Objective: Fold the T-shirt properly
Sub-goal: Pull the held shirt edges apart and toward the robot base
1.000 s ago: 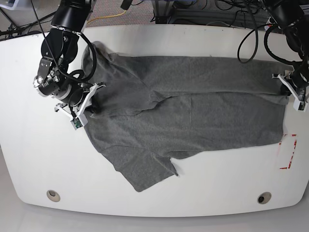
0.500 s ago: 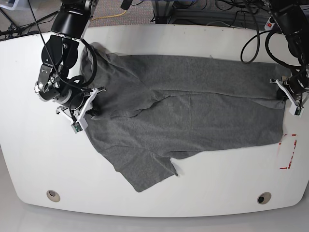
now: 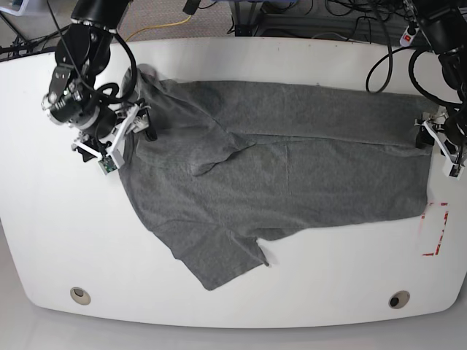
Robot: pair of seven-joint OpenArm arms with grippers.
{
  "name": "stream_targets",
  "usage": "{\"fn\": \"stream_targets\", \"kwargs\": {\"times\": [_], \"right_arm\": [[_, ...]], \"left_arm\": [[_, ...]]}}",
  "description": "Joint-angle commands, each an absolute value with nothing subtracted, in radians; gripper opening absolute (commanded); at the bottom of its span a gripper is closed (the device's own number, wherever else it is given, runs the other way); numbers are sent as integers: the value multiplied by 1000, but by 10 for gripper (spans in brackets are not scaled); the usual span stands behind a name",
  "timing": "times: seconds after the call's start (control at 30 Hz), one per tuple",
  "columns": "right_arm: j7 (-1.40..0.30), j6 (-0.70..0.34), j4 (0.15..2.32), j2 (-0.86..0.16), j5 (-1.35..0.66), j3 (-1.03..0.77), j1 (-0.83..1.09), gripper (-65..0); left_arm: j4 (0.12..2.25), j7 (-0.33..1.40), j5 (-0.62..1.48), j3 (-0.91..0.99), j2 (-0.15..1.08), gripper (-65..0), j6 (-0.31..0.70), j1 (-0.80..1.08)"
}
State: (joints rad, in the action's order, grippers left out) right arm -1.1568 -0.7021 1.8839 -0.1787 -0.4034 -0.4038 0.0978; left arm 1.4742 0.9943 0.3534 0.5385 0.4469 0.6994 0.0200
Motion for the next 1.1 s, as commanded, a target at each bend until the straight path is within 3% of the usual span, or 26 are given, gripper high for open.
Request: {"fn": "stream_targets", "kwargs": {"times": [0.0, 0.3, 0.53, 0.87, 1.07], "right_arm": [[-1158, -698, 1960, -177, -404, -446, 154, -120], [-1156, -698, 2011, -163, -447, -456, 344, -120], [-1152, -698, 2005, -166, -519, -456, 398, -120], [-1107, -698, 1965, -163, -392, -453, 367, -124], [-1110, -698, 1962, -163, -389, -453, 366, -241]], "left_arm": [[1577, 1006, 364, 547, 472, -260, 698, 65], [1716, 955, 357, 549, 427, -260, 698, 260], [1564, 849, 357, 547, 429, -260, 698, 291], [1469, 785, 340, 541, 435, -260, 698, 252], [1595, 811, 369, 547, 433, -260, 698, 255]]}}
